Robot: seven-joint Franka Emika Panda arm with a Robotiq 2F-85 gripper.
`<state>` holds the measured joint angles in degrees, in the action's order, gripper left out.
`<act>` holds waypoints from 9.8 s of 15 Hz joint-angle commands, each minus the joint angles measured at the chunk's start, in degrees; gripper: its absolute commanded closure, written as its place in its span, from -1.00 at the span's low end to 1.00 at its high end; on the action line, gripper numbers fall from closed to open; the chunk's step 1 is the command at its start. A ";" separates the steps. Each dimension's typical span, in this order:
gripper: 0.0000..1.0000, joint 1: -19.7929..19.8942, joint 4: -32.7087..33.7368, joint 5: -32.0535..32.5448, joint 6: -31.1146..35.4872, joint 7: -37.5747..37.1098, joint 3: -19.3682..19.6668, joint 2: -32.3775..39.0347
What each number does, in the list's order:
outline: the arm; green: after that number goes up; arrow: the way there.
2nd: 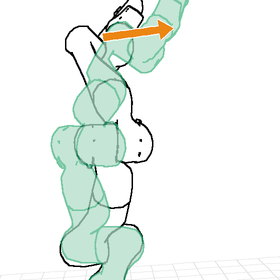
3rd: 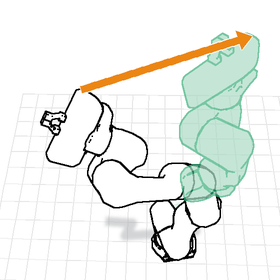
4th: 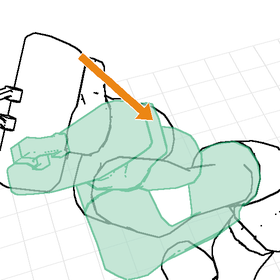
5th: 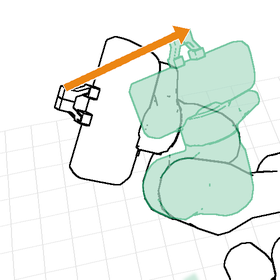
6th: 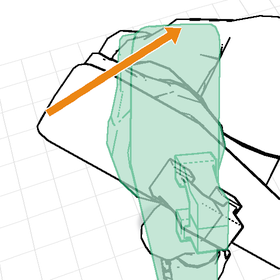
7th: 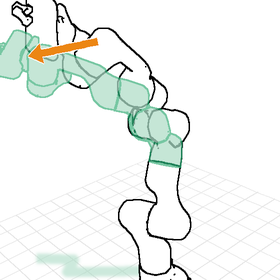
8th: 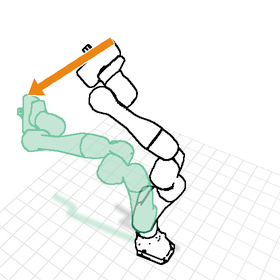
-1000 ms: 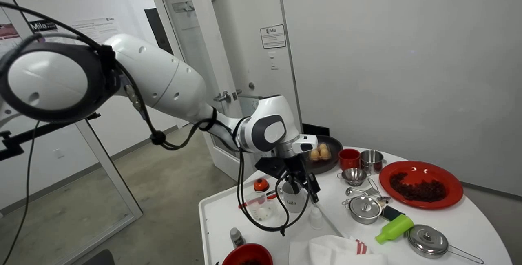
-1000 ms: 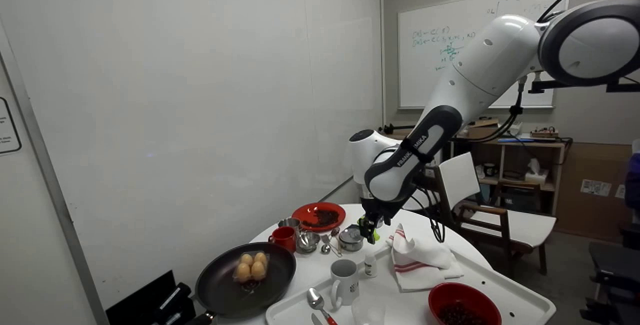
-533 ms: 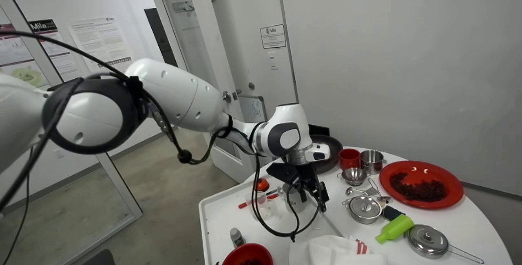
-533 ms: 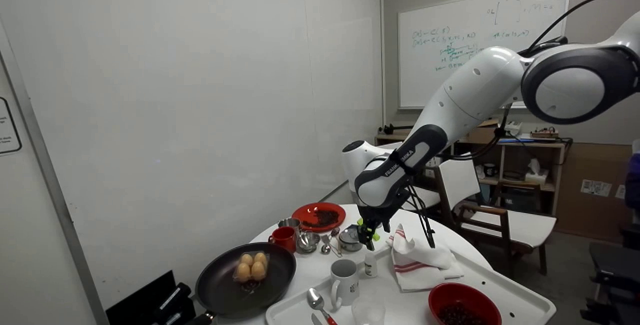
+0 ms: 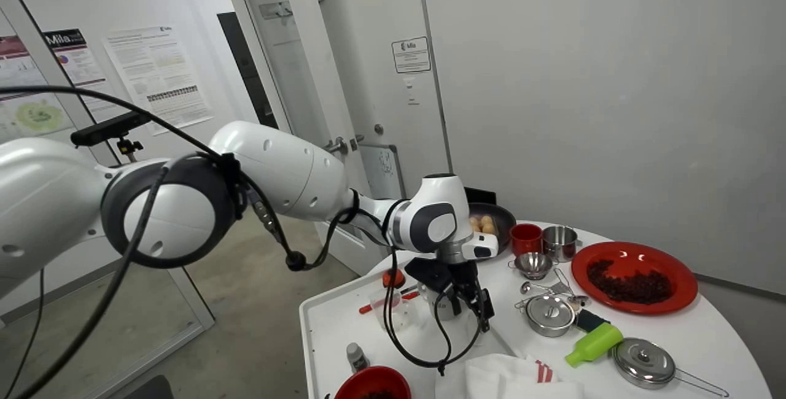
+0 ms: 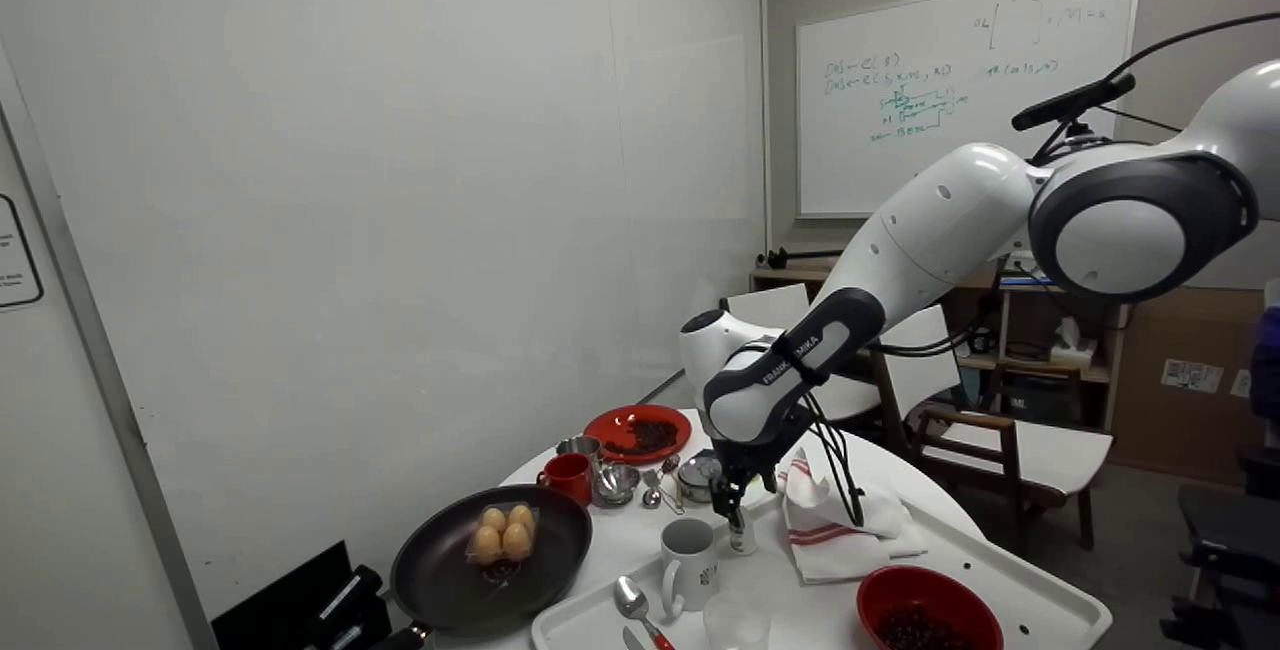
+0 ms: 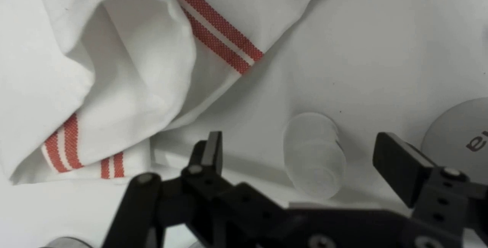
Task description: Put the mug on the left side of the sharpie
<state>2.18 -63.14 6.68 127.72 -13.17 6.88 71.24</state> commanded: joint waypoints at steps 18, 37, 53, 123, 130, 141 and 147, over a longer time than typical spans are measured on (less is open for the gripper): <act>0.73 1.62 4.75 -1.58 0.34 2.42 -3.13 -0.65; 0.74 -6.09 -22.04 3.91 2.69 26.85 -8.41 -25.79; 0.75 -5.76 -38.55 7.65 4.79 42.75 -13.67 -33.78; -0.12 -7.66 -32.23 9.34 13.47 34.95 -12.09 -16.71; -1.00 -6.38 -34.58 8.97 15.79 35.41 -12.51 -19.10; -1.00 -1.90 -38.04 6.33 18.50 33.47 -12.37 -26.18; -1.00 -0.82 -38.75 5.44 18.70 32.49 -12.21 -27.86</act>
<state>0.88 -99.30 13.86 145.01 20.00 -5.21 45.58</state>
